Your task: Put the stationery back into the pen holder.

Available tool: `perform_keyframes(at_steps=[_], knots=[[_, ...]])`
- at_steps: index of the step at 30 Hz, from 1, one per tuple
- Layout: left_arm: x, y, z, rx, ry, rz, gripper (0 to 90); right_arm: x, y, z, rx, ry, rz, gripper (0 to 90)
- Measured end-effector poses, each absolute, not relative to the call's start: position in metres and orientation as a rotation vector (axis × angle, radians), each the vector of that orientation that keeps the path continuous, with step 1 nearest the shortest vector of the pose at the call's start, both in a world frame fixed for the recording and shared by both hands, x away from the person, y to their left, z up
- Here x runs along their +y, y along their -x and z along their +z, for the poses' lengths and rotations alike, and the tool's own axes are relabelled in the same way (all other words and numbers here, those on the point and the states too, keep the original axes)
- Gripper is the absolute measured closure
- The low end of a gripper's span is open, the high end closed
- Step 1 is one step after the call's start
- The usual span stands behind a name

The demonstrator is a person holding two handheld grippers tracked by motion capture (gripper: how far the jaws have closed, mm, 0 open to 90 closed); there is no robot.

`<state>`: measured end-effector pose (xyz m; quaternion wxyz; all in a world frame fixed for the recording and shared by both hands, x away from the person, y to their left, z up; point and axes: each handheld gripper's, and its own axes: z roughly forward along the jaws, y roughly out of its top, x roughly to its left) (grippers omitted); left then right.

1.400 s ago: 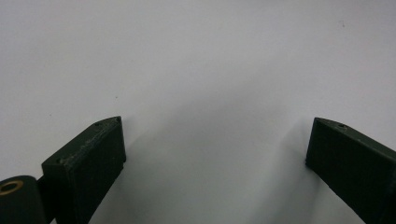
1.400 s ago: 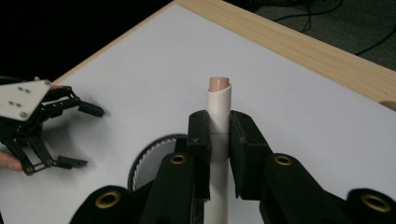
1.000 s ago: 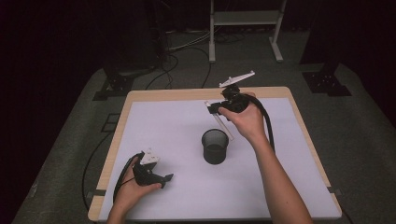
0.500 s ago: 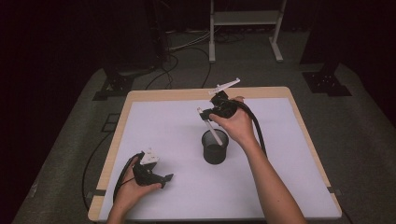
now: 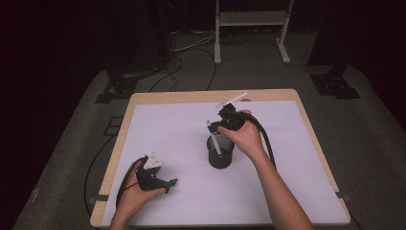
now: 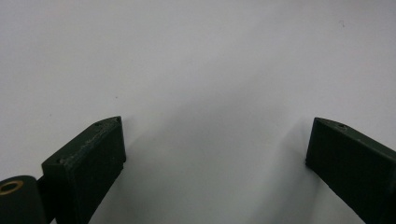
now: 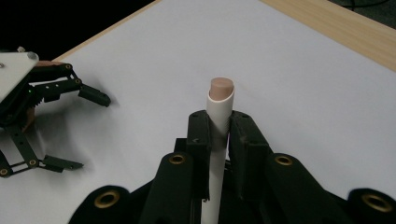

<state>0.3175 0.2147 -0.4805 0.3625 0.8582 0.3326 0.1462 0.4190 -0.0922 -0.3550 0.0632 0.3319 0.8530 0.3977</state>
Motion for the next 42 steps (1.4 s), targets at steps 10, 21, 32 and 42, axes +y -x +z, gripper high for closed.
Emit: perform_keyframes(at_steps=[10, 21, 32, 42], knots=[[0.215, -0.317, -0.481, 0.857, -2.208, 0.377, 3.6, -0.098, -0.416, -0.362, 2.598, -1.002, 1.182, 77.4], [0.215, -0.317, -0.481, 0.857, -2.208, 0.378, 3.7, -0.098, -0.414, -0.363, 2.607, -0.995, 1.136, 68.0], [0.215, -0.317, -0.481, 0.857, -2.208, 0.378, 3.7, -0.111, -0.407, -0.356, 2.585, -0.96, 1.143, 46.7], [0.215, -0.318, -0.481, 0.857, -2.208, 0.377, 3.6, -0.127, -0.396, -0.353, 2.553, -0.944, 1.119, 30.0]])
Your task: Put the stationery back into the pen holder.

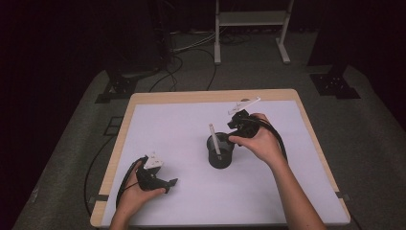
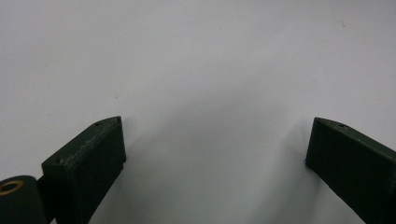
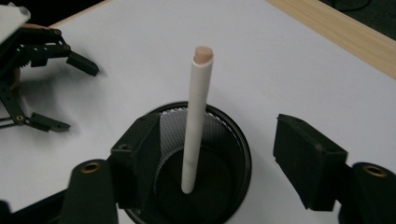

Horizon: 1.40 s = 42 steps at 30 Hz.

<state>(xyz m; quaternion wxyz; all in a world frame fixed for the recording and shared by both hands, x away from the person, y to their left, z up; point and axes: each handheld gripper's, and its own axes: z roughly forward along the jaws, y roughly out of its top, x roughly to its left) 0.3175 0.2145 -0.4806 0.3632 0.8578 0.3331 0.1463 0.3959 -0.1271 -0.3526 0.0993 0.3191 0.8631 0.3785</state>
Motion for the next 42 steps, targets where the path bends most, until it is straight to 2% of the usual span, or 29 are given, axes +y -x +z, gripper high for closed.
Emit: perform_keyframes(at_steps=[19, 42], knots=[[0.214, -0.317, -0.481, 0.857, -2.208, 0.379, 3.6, -0.188, -0.368, -0.37, 2.473, -1.015, 1.124, 25.5], [0.214, -0.317, -0.481, 0.857, -2.207, 0.376, 3.6, -0.253, -0.324, -0.439, 2.4, -1.111, 1.046, 25.2]])
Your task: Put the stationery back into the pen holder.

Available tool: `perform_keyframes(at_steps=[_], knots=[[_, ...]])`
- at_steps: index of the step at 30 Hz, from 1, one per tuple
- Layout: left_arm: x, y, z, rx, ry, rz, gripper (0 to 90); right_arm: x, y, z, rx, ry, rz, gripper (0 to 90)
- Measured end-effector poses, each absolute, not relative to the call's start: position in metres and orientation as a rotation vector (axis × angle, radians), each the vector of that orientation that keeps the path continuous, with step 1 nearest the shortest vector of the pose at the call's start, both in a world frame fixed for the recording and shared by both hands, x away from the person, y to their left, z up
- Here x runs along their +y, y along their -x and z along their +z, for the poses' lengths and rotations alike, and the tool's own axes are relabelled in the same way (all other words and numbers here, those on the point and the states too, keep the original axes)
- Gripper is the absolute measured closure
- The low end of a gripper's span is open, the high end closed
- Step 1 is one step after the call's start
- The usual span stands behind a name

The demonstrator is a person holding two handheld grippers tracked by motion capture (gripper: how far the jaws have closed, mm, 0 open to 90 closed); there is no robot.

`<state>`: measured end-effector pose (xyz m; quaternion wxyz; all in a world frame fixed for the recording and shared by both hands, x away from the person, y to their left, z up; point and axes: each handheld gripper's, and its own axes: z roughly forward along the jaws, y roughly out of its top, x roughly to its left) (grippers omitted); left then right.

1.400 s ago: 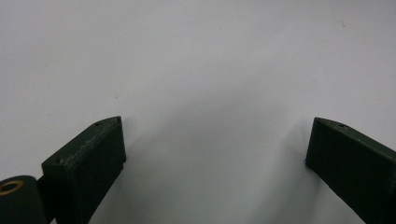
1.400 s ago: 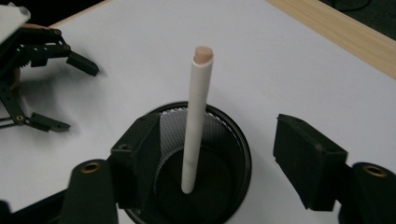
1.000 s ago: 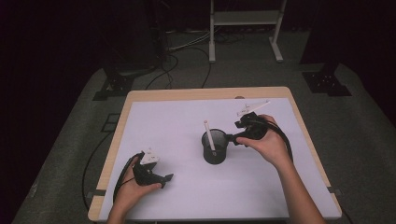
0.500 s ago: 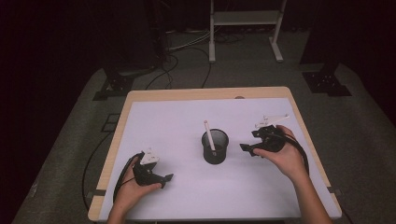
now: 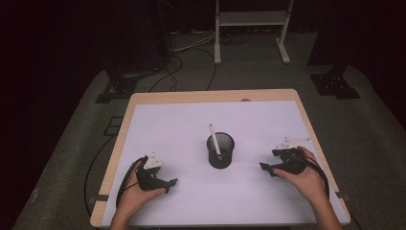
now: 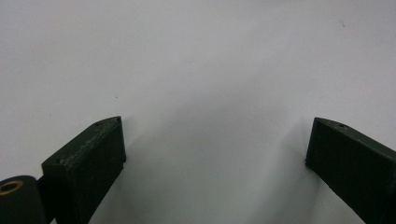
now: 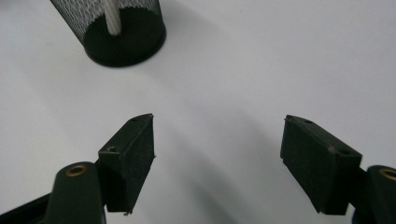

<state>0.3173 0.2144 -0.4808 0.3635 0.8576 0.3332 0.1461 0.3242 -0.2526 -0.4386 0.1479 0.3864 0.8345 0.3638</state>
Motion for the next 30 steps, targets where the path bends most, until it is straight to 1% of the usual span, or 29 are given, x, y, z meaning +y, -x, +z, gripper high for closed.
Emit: perform_keyframes(at_steps=[7, 17, 22, 29, 30], knots=[[0.214, -0.317, -0.481, 0.858, -2.206, 0.377, 3.6, -0.274, -0.309, -0.458, 2.375, -1.131, 1.02, 25.1], [0.214, -0.317, -0.481, 0.857, -2.207, 0.377, 3.6, -0.299, -0.292, -0.473, 2.333, -1.149, 0.977, 25.2], [0.214, -0.317, -0.481, 0.857, -2.207, 0.378, 3.7, -0.305, -0.288, -0.48, 2.312, -1.161, 1.009, 25.1], [0.214, -0.317, -0.481, 0.857, -2.207, 0.379, 3.7, -0.305, -0.288, -0.482, 2.307, -1.164, 1.015, 24.4], [0.214, -0.317, -0.481, 0.857, -2.207, 0.379, 3.7, -0.306, -0.288, -0.482, 2.31, -1.169, 1.02, 22.7]])
